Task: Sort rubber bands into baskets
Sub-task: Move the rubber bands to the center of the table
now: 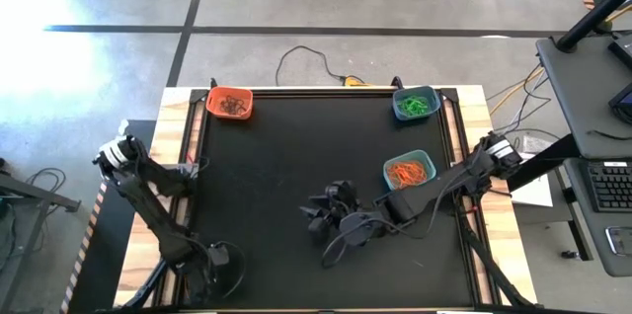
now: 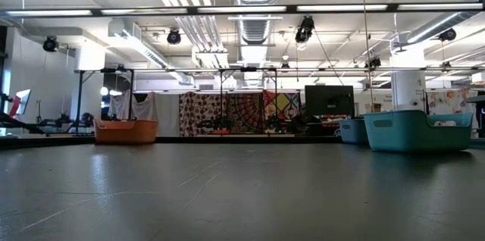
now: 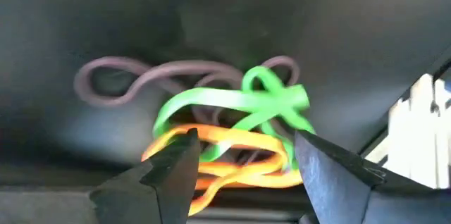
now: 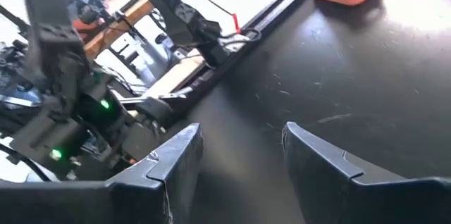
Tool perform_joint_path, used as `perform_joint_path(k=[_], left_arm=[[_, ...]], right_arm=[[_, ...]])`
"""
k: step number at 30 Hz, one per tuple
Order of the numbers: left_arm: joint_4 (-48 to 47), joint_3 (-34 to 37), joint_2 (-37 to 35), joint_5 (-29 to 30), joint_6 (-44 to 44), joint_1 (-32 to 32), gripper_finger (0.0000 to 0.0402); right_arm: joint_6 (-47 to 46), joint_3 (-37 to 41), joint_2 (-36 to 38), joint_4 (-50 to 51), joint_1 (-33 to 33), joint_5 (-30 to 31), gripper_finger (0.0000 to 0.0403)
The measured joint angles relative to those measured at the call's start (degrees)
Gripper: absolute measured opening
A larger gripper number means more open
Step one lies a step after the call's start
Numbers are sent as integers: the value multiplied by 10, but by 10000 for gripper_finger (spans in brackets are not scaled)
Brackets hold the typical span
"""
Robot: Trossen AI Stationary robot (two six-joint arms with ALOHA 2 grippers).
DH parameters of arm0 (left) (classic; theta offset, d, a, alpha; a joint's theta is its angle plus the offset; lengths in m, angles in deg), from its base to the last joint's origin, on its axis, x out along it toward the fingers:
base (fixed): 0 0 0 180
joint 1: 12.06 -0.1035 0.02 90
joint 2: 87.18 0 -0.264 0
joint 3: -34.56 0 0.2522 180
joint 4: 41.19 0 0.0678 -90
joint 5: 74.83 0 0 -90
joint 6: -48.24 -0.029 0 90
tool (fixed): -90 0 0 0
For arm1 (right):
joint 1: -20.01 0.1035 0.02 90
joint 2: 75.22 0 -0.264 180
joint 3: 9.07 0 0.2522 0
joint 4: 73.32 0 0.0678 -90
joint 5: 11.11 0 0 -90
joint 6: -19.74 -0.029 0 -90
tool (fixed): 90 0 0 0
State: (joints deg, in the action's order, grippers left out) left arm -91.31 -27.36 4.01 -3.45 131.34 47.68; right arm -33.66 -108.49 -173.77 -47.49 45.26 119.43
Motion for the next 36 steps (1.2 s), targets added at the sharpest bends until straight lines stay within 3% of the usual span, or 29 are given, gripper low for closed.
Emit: perform_joint_path(k=[5,11,14,21,25,27,32,36], left_arm=[[41,-3,43,-5,30,7,221],[26,-7,70,13,35,8,207],[9,-8,69,38,33,7,169],[-17,-8,66,72,26,6,27],[-48,-22,64,88,-1,1,12],[-90,-33,58,126,-33,-9,13],[-160,-50,47,303,-117,-51,1],[-148,-42,43,412,-243,-108,1]], right_arm=[[23,-25,-7,-1,-2,0,189],[43,-48,-7,10,-3,-1,189],[64,-58,-7,14,-3,0,189],[129,-88,-7,24,-3,0,189],[143,-134,-7,100,-4,0,189],[144,-164,-6,155,-5,0,189],[145,-245,-6,314,-7,2,189],[130,-287,-5,436,-7,6,189]])
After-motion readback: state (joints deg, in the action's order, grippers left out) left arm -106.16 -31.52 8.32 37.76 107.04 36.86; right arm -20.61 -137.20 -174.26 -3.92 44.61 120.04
